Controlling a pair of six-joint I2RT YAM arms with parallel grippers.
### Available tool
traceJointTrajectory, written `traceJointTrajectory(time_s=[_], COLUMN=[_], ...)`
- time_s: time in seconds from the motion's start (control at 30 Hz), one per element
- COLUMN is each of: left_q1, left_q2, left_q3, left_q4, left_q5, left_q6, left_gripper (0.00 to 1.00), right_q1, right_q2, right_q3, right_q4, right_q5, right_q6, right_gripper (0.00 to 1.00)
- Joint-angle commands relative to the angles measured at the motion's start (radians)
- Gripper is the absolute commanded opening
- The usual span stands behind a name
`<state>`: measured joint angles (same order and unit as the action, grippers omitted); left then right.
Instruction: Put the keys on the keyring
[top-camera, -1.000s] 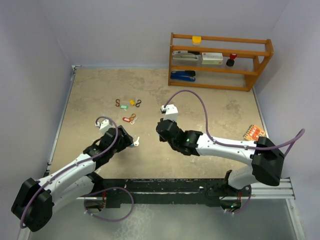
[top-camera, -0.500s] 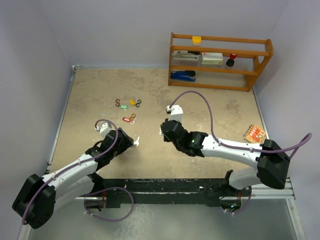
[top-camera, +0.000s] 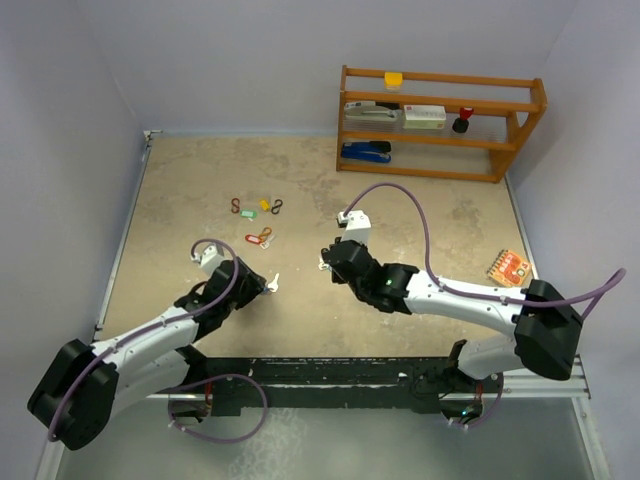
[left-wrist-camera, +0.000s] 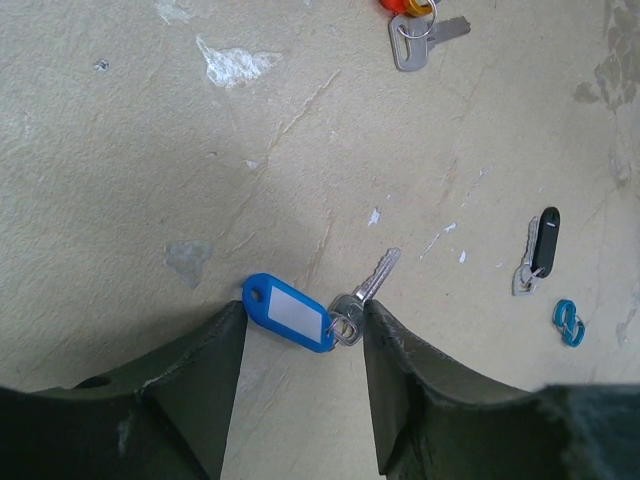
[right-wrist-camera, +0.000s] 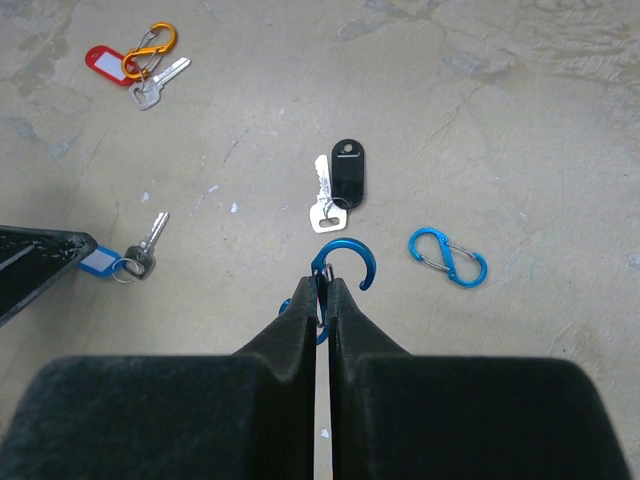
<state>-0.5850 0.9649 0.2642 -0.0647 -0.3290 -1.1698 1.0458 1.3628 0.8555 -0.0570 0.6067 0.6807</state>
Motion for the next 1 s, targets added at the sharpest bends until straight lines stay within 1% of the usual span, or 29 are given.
traceJointTrajectory(time_s=[0.0, 0.17, 0.27, 0.33, 0.5, 0.57, 0.77, 0.97], left_q1=[-0.006, -0.007, -0.007, -0.006, -0.007, -0.007, -0.007, -0.007], left_q2=[0.031, 0.061, 0.067, 0.066, 0.06, 0.056, 0.03, -0.013], left_q3=[-0.016, -0.016, -0.013, -0.013, -0.008, -0.004, 0.021, 0.09], left_q4=[0.054, 0.079, 0.083, 0.083, 0.077, 0.075, 0.07, 0.069], left_q5=[-0.013, -0.017, -0.017, -0.017, -0.028, -0.032, -0.054, -0.072], left_q6=[-0.017, -0.01, -0.005, -0.001, 0.007, 0.01, 0.024, 0.046], left_gripper=[0.45, 0.35, 0.28, 0.2, 0.05, 0.01, 0.0, 0.0], right_q1=[-0.012, -0.02, -0.023, -0.026, -0.028, -0.029, -0.029, -0.029], right_q2=[-0.04, -0.049, -0.054, -0.053, -0.051, -0.05, -0.039, -0.034], right_q3=[-0.012, -0.022, -0.026, -0.027, -0.029, -0.027, -0.029, -0.04], right_q4=[0.034, 0.038, 0.04, 0.04, 0.045, 0.046, 0.055, 0.089], right_q5=[0.001, -0.005, -0.008, -0.01, -0.017, -0.019, -0.03, -0.061], right_q6=[-0.004, -0.006, -0.006, -0.007, -0.008, -0.01, -0.016, -0.039], right_gripper=[0.0, 0.0, 0.0, 0.0, 0.0, 0.0, 0.0, 0.0])
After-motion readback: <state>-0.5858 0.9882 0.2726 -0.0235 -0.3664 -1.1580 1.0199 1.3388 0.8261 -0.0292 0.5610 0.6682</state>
